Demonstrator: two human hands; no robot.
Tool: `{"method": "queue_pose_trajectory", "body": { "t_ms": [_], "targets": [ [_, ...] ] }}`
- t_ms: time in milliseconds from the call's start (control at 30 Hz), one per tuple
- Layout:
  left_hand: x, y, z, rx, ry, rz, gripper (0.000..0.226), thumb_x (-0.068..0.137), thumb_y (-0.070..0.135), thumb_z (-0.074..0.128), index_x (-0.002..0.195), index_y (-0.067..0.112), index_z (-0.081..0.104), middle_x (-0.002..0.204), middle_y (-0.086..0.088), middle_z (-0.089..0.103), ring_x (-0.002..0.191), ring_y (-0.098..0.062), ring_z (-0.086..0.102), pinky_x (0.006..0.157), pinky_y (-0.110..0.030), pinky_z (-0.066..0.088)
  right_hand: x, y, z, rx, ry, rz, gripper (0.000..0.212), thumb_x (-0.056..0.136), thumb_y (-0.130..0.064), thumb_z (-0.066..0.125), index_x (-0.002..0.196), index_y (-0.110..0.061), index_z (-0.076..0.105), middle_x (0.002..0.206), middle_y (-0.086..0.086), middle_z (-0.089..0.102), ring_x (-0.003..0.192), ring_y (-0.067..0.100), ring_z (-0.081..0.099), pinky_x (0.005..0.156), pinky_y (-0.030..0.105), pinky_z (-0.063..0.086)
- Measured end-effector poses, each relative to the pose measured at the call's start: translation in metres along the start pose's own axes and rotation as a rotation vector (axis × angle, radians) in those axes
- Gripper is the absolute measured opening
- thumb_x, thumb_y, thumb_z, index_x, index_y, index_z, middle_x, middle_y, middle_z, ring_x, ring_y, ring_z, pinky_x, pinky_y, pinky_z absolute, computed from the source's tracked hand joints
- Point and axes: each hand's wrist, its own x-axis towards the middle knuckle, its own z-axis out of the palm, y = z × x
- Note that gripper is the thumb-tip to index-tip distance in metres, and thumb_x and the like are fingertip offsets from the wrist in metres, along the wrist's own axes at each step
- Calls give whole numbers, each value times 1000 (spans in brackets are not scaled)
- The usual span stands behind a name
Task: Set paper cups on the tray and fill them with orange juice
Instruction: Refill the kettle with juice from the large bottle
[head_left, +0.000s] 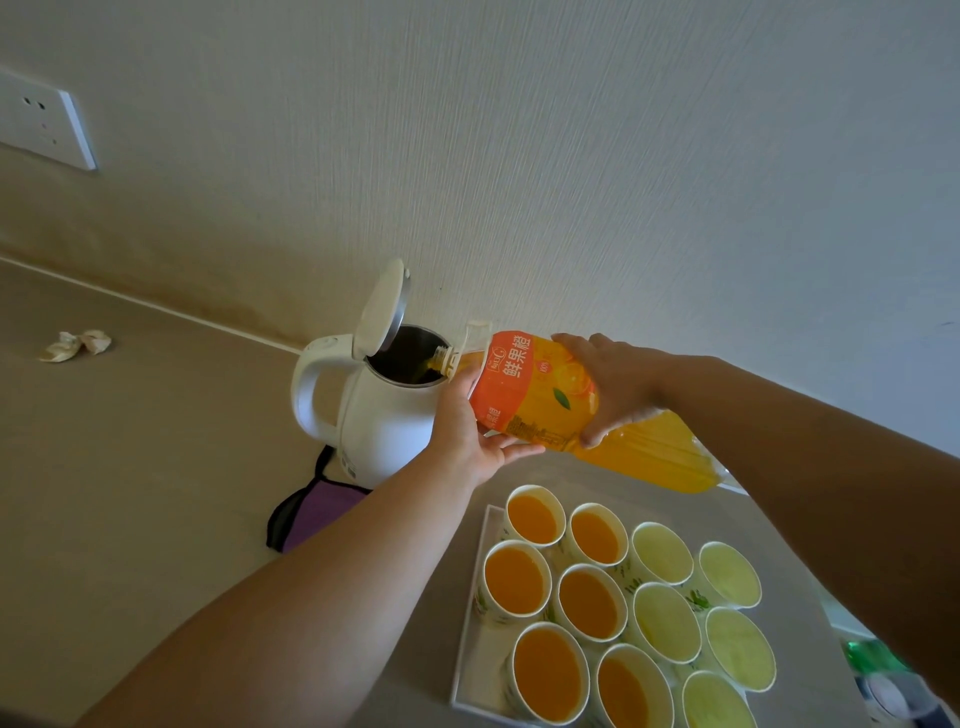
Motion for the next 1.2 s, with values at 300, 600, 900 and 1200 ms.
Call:
{"method": "queue_pose_trajectory", "body": {
  "t_ms": [300, 600, 900, 1200],
  "targets": [
    [-1, 0, 1, -6, -4, 0, 57, 87, 51, 58, 130, 17, 46, 123, -20, 55, 116, -46, 52, 90, -67, 43, -1, -1, 0, -4, -4, 3, 132, 58, -53, 84, 149, -30, -8, 143, 8, 31, 127, 31, 41, 99, 43, 43],
    [-1, 0, 0, -12, -13, -5, 57, 86, 52, 58, 130, 17, 47, 123, -20, 55, 117, -46, 51, 90, -67, 42, -3, -2, -1, -10, -8, 14, 131, 58, -53, 84, 149, -30, -8, 144, 8, 30, 128, 31, 40, 99, 44, 44],
    [-1, 0, -1, -21, -18, -10, 59, 85, 53, 59, 130, 17, 47, 125, -20, 55, 117, -46, 52, 88, -66, 44, -2, -4, -2, -12, -8, 20, 132, 57, -53, 84, 150, -31, -8, 144, 8, 30, 128, 30, 41, 97, 42, 43],
    [-3, 0, 0, -16, -15, -6, 55, 87, 53, 57, 128, 17, 48, 124, -20, 56, 115, -45, 53, 86, -65, 45, -2, -3, -3, -14, -9, 21, 132, 57, -53, 84, 150, -30, -7, 145, 8, 30, 128, 31, 40, 98, 43, 43]
  ]
}}
